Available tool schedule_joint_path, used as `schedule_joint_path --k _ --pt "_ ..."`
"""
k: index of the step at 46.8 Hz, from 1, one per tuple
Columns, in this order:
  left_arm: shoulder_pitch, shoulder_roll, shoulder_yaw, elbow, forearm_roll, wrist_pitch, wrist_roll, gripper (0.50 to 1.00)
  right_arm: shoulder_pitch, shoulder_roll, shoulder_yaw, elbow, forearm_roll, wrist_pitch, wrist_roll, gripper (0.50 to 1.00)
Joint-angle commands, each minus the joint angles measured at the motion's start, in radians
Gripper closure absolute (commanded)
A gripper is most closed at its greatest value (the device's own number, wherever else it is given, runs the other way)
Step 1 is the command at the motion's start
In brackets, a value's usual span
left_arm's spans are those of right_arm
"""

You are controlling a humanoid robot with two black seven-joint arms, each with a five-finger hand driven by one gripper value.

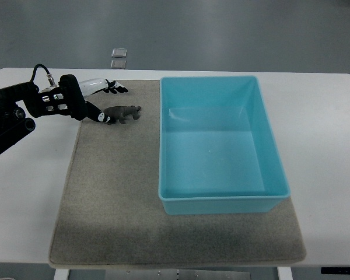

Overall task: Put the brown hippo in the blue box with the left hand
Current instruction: 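Lower the left hand over the brown hippo and close fingers around it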

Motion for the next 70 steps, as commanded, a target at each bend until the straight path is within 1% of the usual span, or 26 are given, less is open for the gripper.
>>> schedule_joint_path --k 1,6,10,14,22,33,37,43,46,49,51,52,55,57,70 --pt "0.0 -0.001 0.001 0.0 0.0 0.002 0.002 0.654 0.0 0.0 0.0 0.0 0.0 0.0 0.0 0.564" --pt "0.0 -0.001 -0.001 -0.001 0.0 0.002 0.002 0.677 0.0 0.0 0.0 0.0 0.0 0.0 0.0 0.564" --pt "0.0 -0.002 -0.001 -0.001 0.0 0.0 0.002 0.686 0.0 0.0 0.0 0.0 0.0 0.0 0.0 0.564" --pt "-0.001 -0.002 -0.001 -0.001 0.0 0.002 0.002 0.714 0.0 0.0 0.0 0.0 0.0 0.0 0.0 0.564" --pt "0.0 -0.002 -0.001 -0.009 0.0 0.0 0.002 0.726 0.0 0.0 0.0 0.0 0.0 0.001 0.0 0.564" --pt "-0.001 -0.002 0.001 -0.01 0.003 0.0 0.002 0.786 0.0 0.0 0.0 0.0 0.0 0.0 0.0 0.564" --pt "0.0 -0.002 0.001 -0.01 0.008 0.0 0.002 0.795 0.0 0.0 0.0 0.0 0.0 0.001 0.0 0.564" --pt "0.0 -0.002 0.022 -0.01 0.009 0.0 0.002 0.864 0.0 0.0 0.0 0.0 0.0 0.001 0.0 0.564" --pt "-0.001 -0.002 0.026 -0.01 0.008 0.002 0.002 0.879 0.0 0.0 0.0 0.0 0.0 0.0 0.0 0.564" --pt "0.0 -0.002 0.026 -0.01 0.009 0.0 0.002 0.909 0.0 0.0 0.0 0.0 0.0 0.0 0.0 0.564" --pt "-0.001 -0.002 0.026 -0.012 0.009 0.0 0.002 0.919 0.0 0.0 0.0 0.0 0.0 0.0 0.0 0.564" --pt "-0.001 -0.002 0.026 -0.012 0.011 0.0 0.002 0.941 0.0 0.0 0.0 0.0 0.0 0.0 0.0 0.564" --pt "-0.001 -0.002 0.026 -0.012 0.013 0.0 0.002 0.984 0.0 0.0 0.0 0.0 0.0 0.0 0.0 0.564" --pt "-0.003 -0.002 0.026 -0.012 0.014 0.0 0.002 1.0 0.0 0.0 0.0 0.0 0.0 0.0 0.0 0.564" --pt "-0.009 -0.001 0.027 -0.012 0.014 -0.006 0.003 1.0 0.0 0.0 0.0 0.0 0.0 0.001 0.0 0.564"
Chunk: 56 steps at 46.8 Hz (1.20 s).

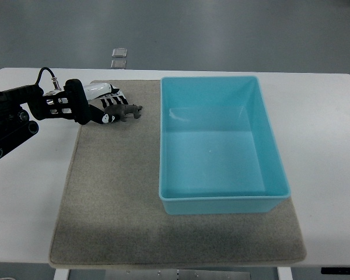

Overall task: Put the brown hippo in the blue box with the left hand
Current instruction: 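Lower the left hand over the brown hippo and close fingers around it, then lift the hippo with the left hand and carry it over the box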

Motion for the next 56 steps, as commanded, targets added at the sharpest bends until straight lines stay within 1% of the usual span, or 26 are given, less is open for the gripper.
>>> schedule_joint_path --k 1,9,24,29,40,47,56 --pt "-0.003 0.0 0.0 0.0 -0.002 -0.006 0.0 1.0 0.0 0.0 0.0 0.0 0.0 0.0 0.0 0.564" --pt "-0.015 0.002 -0.002 -0.005 -0.014 -0.015 0.002 1.0 0.0 0.0 0.0 0.0 0.0 0.0 0.0 0.564" --pt "-0.056 0.015 -0.011 -0.08 -0.016 -0.022 0.0 1.0 0.0 0.0 0.0 0.0 0.0 0.0 0.0 0.564" --pt "-0.088 0.017 -0.014 -0.11 -0.017 -0.022 0.002 1.0 0.0 0.0 0.0 0.0 0.0 0.0 0.0 0.564" --pt "-0.179 0.012 -0.015 -0.12 -0.019 -0.018 0.008 1.0 0.0 0.0 0.0 0.0 0.0 0.0 0.0 0.564" --pt "-0.207 0.003 -0.015 -0.163 -0.019 -0.018 0.011 1.0 0.0 0.0 0.0 0.0 0.0 0.001 0.0 0.564" --pt "-0.222 -0.003 -0.014 -0.229 -0.019 -0.022 0.051 1.0 0.0 0.0 0.0 0.0 0.0 0.0 0.0 0.564"
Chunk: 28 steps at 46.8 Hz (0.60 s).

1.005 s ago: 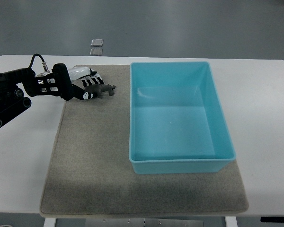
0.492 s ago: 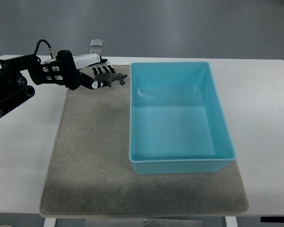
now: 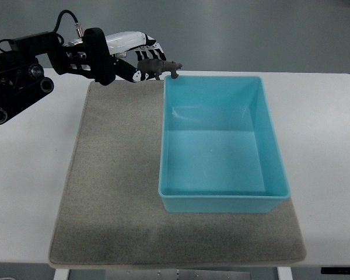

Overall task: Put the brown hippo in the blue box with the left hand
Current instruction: 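Lift the hippo with the left hand and carry it over the box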

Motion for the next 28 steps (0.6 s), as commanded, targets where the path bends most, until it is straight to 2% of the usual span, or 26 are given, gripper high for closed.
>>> schedule_joint_path --k 1,28 --pt "-0.003 -0.006 0.002 -0.031 0.0 0.0 0.012 1.0 0.0 0.0 0.0 0.0 0.0 0.0 0.0 0.564" --pt "-0.027 -0.195 0.095 -0.054 0.021 -0.003 0.013 1.0 0.0 0.0 0.0 0.0 0.0 0.001 0.0 0.564"
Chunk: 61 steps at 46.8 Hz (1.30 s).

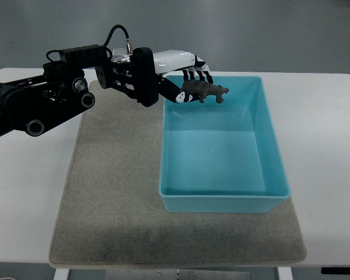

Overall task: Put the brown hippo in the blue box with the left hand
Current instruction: 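Lift the hippo with the left hand and carry it over the box, then lower the hippo into the blue box and open the left hand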

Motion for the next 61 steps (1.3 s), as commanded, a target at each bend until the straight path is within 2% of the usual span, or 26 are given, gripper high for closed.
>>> schedule_joint_path --k 1,30,61 --pt "-0.008 -0.023 0.032 0.001 0.001 0.002 0.001 1.0 0.0 0.0 0.0 0.0 0.0 0.001 0.0 0.564" --pt "0.003 -0.13 0.135 0.02 0.001 0.005 0.043 1.0 0.0 0.0 0.0 0.0 0.0 -0.001 0.0 0.564" --pt "0.006 -0.161 0.23 0.043 0.001 0.032 0.043 1.0 0.0 0.0 0.0 0.0 0.0 -0.001 0.0 0.564"
